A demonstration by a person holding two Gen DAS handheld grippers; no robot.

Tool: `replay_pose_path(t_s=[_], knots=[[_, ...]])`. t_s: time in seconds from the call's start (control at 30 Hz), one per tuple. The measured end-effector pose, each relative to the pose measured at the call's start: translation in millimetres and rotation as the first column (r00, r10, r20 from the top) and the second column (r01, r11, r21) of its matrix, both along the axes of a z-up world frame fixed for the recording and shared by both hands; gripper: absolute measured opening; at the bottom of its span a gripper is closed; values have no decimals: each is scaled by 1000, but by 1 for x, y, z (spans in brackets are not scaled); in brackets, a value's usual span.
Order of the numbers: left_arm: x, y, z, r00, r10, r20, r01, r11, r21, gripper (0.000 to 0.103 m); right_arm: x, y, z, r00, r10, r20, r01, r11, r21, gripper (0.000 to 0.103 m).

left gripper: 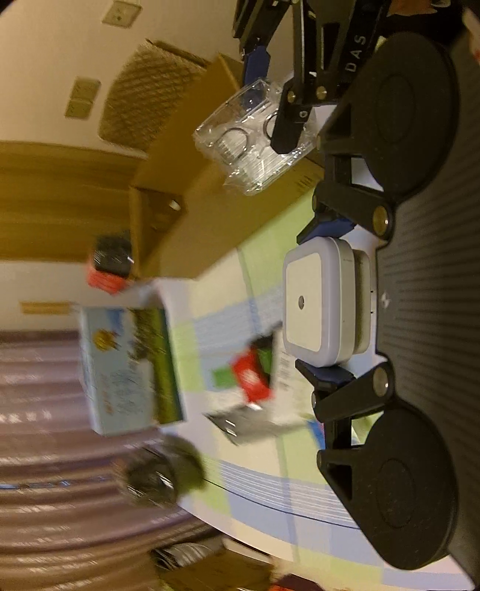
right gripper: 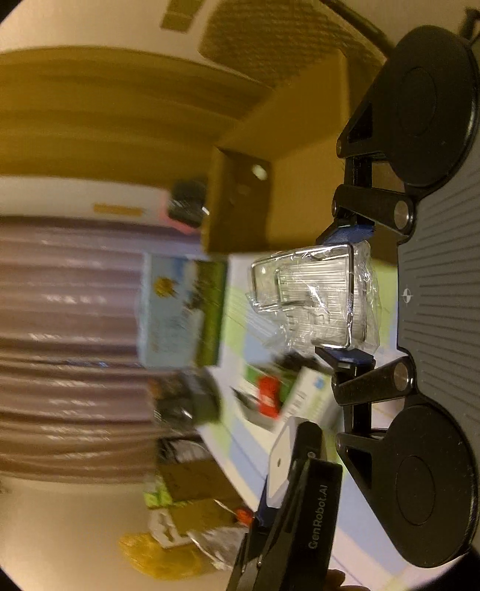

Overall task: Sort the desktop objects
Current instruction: 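Carry the soap dish into the cardboard box with the right tool, then release the soap dish and container into the box, withdraw both tools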

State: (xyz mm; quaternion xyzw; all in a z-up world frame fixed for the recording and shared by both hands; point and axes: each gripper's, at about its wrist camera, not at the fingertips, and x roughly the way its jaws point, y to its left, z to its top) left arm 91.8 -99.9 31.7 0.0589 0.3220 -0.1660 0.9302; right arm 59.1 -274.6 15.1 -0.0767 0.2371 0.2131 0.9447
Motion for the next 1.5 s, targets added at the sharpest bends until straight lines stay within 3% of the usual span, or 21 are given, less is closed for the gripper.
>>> replay_pose_path(t_s=[0.33,0.47,0.77,1.13,1.23,1.5], knots=[[37,-92,34,988,-147,51,150,987,-60,60,68,-69,22,985,-170,16,169,985,27,51],[55,-125,30,980,-195,35,198,977,-81,60,94,-93,17,976,-219,-6,219,975,24,51],[78,-169,9,965,-262,-3,262,963,-68,61,110,-121,2,967,-250,-58,253,967,44,51],[87,-177,-13,962,-270,-47,269,963,-22,61,118,-126,-14,962,-256,-91,261,964,42,51],[88,-172,-12,968,-248,-43,247,969,-30,72,117,-125,-15,962,-256,-94,261,965,41,51],[80,-141,5,982,-189,4,189,980,-54,80,115,-125,-15,961,-252,-117,260,964,62,51]])
